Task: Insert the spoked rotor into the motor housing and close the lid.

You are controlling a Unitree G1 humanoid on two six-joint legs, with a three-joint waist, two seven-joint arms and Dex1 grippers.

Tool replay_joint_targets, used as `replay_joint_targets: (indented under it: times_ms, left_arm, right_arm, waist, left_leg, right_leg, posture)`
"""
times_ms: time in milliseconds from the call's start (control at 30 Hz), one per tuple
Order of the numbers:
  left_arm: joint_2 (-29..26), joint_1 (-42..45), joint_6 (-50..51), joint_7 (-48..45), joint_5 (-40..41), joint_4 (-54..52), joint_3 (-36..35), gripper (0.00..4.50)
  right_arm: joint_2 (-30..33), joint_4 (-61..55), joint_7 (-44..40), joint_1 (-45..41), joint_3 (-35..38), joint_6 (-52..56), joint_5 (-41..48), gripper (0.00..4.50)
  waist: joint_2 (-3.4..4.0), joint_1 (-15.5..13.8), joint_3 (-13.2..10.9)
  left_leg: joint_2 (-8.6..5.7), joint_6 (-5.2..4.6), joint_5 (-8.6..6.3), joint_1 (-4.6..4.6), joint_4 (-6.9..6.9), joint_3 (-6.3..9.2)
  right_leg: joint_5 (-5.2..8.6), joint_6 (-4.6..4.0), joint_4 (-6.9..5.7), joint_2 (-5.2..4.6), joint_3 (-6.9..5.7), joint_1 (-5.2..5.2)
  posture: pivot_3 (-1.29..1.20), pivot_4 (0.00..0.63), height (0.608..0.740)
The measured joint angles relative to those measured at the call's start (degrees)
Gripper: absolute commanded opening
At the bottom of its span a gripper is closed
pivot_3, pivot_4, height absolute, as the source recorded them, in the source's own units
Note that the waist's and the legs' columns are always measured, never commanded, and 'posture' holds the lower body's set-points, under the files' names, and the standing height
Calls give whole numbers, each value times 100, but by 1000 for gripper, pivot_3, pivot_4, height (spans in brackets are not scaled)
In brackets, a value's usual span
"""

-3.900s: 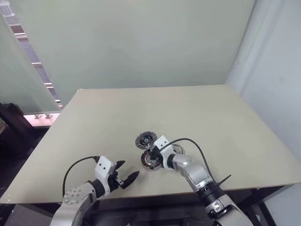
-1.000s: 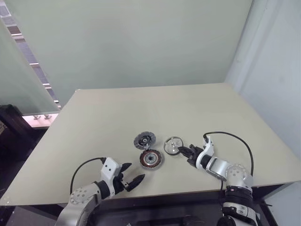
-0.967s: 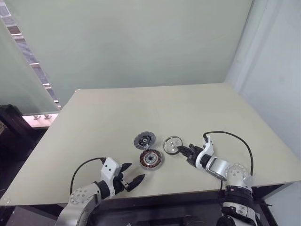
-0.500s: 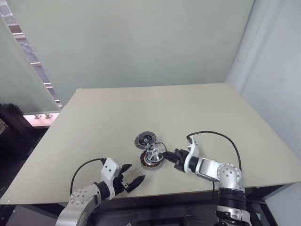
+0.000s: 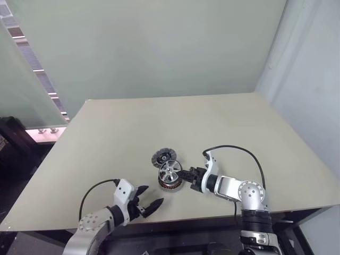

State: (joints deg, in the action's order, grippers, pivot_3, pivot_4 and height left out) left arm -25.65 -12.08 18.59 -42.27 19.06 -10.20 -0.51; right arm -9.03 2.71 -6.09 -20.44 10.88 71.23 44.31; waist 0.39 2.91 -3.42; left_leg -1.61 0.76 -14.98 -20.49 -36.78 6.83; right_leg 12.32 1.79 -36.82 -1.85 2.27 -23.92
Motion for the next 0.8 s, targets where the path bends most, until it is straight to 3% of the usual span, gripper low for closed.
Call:
replay_joint_targets:
  times_ms: [800]
  left_arm:
    - [19,-30,0,51,-1,-45,0,4500]
  right_arm:
    - [-10,673,2,-109,-489,-643,-277,477]
  waist:
    - [-1,-2,1]
  left_leg:
    - [-1,-1,1,-3,-6,0]
  right_leg:
    - [-7,-10,-2,1,0,-1]
  posture:
    - [0,0,740]
